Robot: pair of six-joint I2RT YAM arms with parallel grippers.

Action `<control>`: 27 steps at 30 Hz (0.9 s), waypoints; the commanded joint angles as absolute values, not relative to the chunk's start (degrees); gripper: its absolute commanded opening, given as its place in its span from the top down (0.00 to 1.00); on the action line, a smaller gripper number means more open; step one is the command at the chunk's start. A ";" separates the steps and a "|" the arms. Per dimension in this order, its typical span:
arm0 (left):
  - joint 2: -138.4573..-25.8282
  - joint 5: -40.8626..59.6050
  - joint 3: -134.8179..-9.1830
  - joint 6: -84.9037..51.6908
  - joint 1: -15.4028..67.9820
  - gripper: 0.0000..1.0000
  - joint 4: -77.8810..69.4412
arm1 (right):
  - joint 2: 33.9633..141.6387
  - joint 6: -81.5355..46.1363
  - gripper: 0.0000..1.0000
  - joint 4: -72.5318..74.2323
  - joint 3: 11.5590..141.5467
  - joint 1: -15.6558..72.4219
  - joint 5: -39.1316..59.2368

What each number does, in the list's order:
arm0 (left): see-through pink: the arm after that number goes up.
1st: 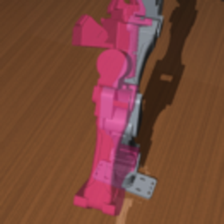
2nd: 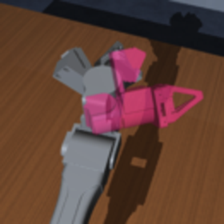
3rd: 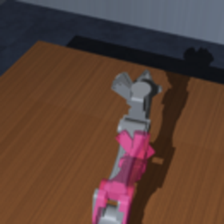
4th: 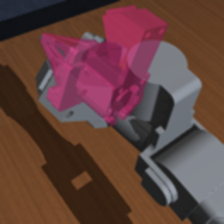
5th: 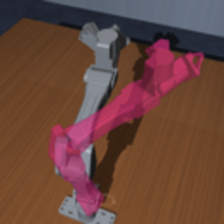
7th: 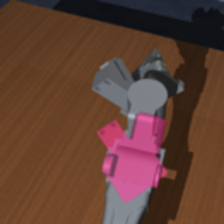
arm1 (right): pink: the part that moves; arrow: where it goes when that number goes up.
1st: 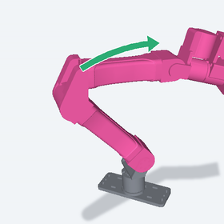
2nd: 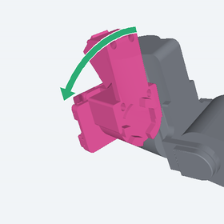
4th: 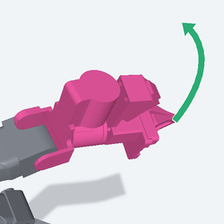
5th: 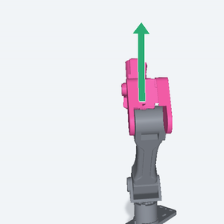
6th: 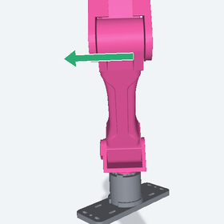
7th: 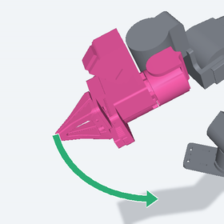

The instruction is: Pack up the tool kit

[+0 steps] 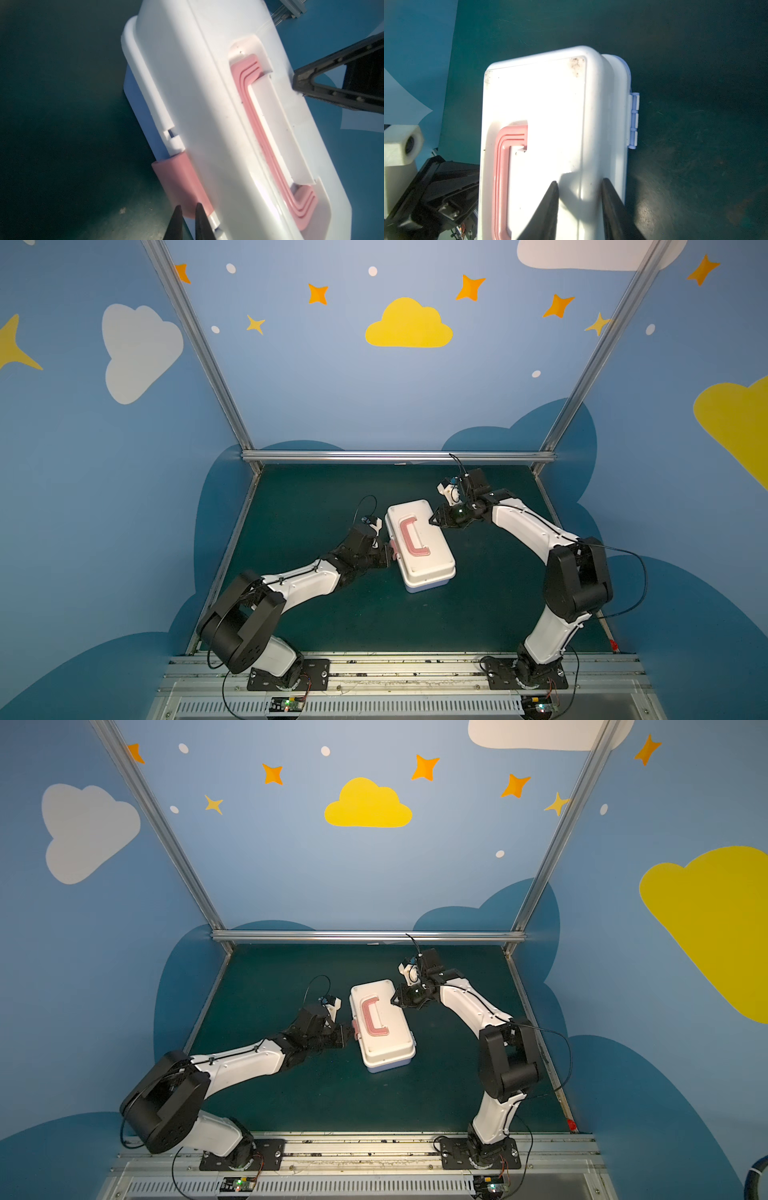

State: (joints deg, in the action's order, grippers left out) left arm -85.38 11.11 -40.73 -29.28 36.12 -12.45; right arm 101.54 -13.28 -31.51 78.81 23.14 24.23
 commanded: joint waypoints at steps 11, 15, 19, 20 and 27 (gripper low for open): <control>-83.40 5.91 -42.58 -26.82 36.31 0.85 -5.63 | 103.12 -13.07 0.67 -36.90 76.24 26.42 29.62; -81.12 3.19 -40.96 -26.75 35.08 0.84 -3.68 | 103.01 -13.07 0.67 -36.83 76.09 26.40 29.60; -79.90 2.56 -39.70 -26.82 34.19 0.83 -4.13 | 103.09 -13.17 0.67 -36.74 76.07 26.40 29.70; -79.81 2.26 -39.66 -26.91 34.02 0.82 -4.13 | 103.17 -13.18 0.67 -36.73 76.04 26.43 29.78; -82.44 5.25 -39.85 -27.63 33.58 0.84 -6.34 | 103.36 -13.17 0.67 -36.76 76.16 26.39 29.84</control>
